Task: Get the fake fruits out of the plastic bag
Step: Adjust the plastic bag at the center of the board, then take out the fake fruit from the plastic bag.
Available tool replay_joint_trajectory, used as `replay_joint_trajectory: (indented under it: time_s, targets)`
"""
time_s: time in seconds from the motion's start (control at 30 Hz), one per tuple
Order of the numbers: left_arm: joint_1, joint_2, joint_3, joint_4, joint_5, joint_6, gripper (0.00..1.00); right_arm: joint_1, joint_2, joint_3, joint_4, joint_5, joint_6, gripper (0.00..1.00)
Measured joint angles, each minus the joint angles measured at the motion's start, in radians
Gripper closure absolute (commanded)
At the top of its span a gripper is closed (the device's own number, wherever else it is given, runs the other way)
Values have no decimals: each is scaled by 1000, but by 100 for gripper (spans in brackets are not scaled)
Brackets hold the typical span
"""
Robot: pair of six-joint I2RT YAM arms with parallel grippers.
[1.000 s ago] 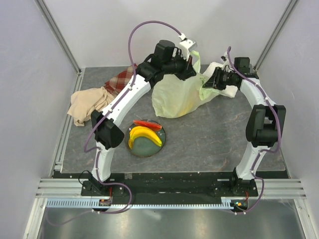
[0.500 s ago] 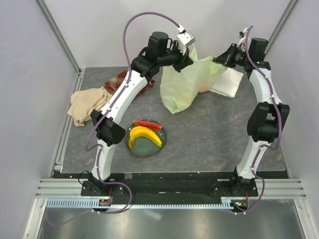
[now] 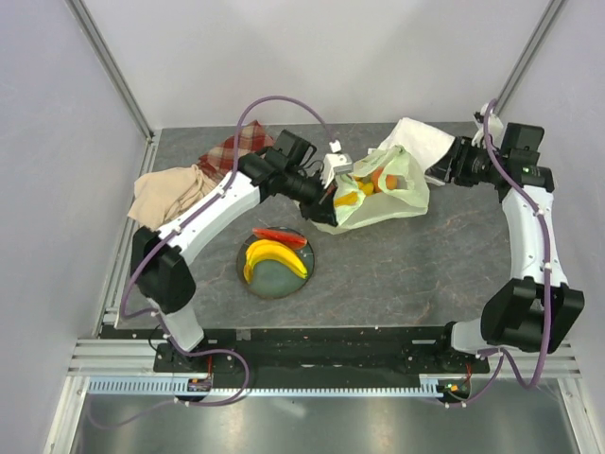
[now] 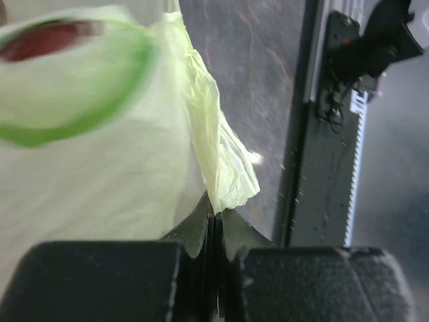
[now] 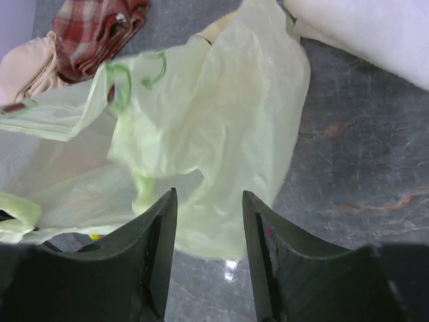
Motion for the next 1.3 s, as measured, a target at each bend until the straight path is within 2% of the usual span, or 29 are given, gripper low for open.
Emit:
replay_joint_trajectory:
  time_s: [0.13, 0.23, 0.33, 0.47, 0.6, 0.73, 0.77, 0.8, 0.97, 1.07, 1.2, 1.3]
  targets:
    - [3, -109, -135, -23, 11, -6, 99, 67, -11, 183, -81, -1, -72, 56]
    - [3, -197, -220, 3, 11, -46, 98, 232, -13, 307, -85, -14, -123, 64]
    - [3, -253, -274, 33, 8, -90, 98, 365, -11, 284, -95, -40, -145, 66]
    - [3, -275, -294, 74, -18, -118, 98, 468, 64, 262, -125, -23, -172, 71]
    - [4, -276, -303, 95, -41, -129, 98, 529, 197, 266, -140, 8, -190, 76]
    - [8, -276, -319, 105, -47, -136, 99, 536, 321, 283, -180, 61, -223, 79]
    - [8, -276, -322, 106, -48, -136, 99, 535, 349, 294, -194, 82, -235, 78]
    - [9, -276, -324, 106, -51, -136, 98, 534, 372, 306, -204, 102, -245, 70]
    - [11, -276, -342, 118, -75, -134, 98, 531, 452, 370, -219, 223, -283, 41]
    - [11, -275, -369, 122, -89, -133, 98, 531, 501, 416, -213, 315, -299, 33]
    - [11, -267, -388, 124, -97, -133, 98, 529, 560, 435, -203, 418, -310, 29]
    - [11, -251, -387, 139, -100, -133, 98, 529, 606, 436, -203, 471, -312, 20]
